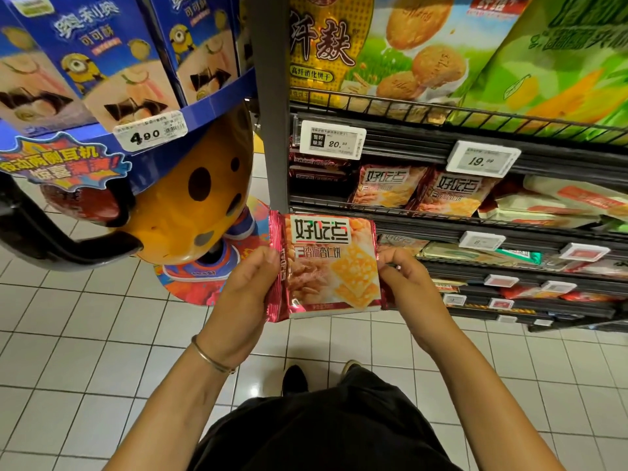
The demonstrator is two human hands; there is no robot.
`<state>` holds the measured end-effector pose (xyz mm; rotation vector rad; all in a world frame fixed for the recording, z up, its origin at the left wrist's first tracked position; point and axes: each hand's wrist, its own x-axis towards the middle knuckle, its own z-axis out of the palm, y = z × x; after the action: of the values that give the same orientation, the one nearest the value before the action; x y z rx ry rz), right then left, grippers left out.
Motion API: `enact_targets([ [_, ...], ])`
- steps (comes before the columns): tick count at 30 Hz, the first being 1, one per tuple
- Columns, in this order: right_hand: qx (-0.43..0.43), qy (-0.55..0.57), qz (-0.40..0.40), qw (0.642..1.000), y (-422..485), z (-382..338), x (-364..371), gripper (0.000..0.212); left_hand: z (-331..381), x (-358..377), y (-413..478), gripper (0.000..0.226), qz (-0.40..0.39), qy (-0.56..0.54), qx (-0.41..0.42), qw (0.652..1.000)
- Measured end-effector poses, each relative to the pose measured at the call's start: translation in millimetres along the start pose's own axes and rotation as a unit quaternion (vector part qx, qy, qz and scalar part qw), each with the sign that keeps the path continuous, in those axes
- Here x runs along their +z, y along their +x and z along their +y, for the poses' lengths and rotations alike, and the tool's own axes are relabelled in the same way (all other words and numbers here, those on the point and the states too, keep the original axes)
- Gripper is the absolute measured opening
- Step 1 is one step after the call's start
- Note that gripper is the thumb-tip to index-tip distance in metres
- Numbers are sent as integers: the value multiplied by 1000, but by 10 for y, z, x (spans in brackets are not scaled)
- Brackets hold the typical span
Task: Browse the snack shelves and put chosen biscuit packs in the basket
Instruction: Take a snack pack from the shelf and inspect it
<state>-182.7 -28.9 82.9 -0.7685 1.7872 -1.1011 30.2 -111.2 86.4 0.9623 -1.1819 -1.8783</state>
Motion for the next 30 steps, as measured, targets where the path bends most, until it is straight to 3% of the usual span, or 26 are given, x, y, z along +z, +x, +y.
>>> enact_targets([
  [8, 49, 84, -25, 995, 53, 57, -19, 17, -88, -3, 23, 32, 47, -28, -25, 998],
  [13, 61, 169, -59, 982, 41, 46, -62, 43, -126, -66, 9, 29, 48, -81, -66, 993],
  [19, 36, 65, -57, 996, 31, 64, -102, 37, -165, -67, 7, 49, 36, -61, -63, 996],
  [30, 31, 71, -11, 997, 44, 104, -34, 23, -249, 12, 6, 32, 52, 22, -14, 998],
])
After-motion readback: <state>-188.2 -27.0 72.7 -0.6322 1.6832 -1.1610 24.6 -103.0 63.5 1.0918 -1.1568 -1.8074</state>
